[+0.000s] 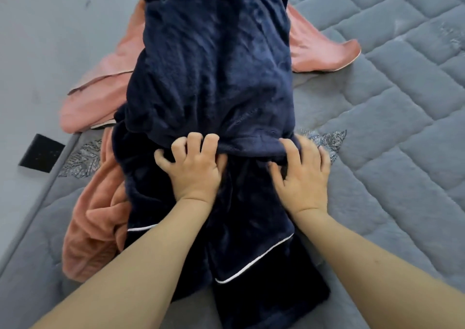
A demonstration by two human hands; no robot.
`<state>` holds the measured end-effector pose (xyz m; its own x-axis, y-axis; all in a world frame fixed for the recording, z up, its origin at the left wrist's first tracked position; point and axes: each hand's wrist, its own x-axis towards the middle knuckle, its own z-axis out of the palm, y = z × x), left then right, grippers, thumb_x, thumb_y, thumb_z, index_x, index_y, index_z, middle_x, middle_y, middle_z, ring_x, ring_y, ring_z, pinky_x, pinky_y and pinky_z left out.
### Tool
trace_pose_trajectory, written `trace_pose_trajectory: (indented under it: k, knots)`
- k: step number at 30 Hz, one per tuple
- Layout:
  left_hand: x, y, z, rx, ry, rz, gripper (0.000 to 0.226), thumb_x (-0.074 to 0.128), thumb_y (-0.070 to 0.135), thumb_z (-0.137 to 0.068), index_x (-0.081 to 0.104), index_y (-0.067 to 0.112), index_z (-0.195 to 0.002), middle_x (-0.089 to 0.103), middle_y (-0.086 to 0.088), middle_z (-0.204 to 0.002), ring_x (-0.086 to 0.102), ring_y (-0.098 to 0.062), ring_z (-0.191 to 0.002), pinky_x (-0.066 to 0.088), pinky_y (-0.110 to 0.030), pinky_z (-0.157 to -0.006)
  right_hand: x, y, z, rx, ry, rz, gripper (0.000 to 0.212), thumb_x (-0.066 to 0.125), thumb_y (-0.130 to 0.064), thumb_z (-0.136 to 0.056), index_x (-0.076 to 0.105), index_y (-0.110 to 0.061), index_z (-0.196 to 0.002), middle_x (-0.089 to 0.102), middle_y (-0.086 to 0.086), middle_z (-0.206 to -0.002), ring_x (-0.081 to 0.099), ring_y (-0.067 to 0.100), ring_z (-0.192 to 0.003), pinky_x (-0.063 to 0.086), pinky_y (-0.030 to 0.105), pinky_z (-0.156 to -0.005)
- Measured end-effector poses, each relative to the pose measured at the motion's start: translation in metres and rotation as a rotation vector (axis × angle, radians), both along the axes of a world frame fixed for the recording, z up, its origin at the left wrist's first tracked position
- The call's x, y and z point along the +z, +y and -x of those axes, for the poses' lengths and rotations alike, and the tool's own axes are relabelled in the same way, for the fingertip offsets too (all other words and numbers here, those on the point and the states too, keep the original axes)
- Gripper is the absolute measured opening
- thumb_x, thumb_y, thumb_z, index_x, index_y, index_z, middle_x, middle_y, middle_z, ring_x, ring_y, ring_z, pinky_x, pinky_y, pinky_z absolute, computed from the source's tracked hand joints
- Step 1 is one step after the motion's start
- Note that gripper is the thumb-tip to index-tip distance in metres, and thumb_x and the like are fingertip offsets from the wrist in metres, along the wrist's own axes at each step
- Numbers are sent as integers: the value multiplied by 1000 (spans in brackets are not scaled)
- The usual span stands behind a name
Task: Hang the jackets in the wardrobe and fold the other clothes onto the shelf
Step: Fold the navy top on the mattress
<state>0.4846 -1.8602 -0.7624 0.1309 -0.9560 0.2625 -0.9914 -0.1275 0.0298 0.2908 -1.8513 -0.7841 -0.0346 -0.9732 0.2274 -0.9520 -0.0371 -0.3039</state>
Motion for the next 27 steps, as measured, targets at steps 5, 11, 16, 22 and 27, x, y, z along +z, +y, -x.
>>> trace_pose_trajectory:
  k: [5,11,16,22,27]
  knots:
    - [37,14,16,-105,239,73,17,49,33,-89,54,19,-82,51,4,-78,48,-25,-82,30,-46,-85,-3,1,-1,-3,-8,34,43,53,-38,-88,58,-13,-123,54,12,-131,47,32,-127,23,50,-115]
    - [7,135,27,-303,110,-70,20,52,36,-82,53,18,-74,51,2,-64,52,-27,-60,33,-38,-62,-3,5,3,67,18,-6,43,59,-20,-87,59,-5,-127,56,17,-124,45,34,-125,20,53,-115]
    - [-21,129,34,-283,39,-24,25,53,37,-79,57,13,-74,56,-3,-66,53,-30,-62,30,-39,-63,-1,5,3,57,29,-10,44,53,-24,-88,58,-7,-128,57,13,-120,48,32,-121,21,49,-116]
    - [-24,132,33,-249,71,51,23,51,34,-81,56,12,-76,57,-5,-68,54,-31,-65,32,-40,-66,15,28,10,152,-313,54,28,61,-9,-71,67,1,-96,62,18,-107,57,38,-98,44,47,-90]
    - [-15,141,34,-233,78,45,28,47,36,-81,57,11,-76,60,-10,-64,56,-33,-65,37,-41,-69,17,121,41,91,-379,40,13,66,-8,-73,56,-2,-68,59,13,-80,54,35,-76,42,40,-72]
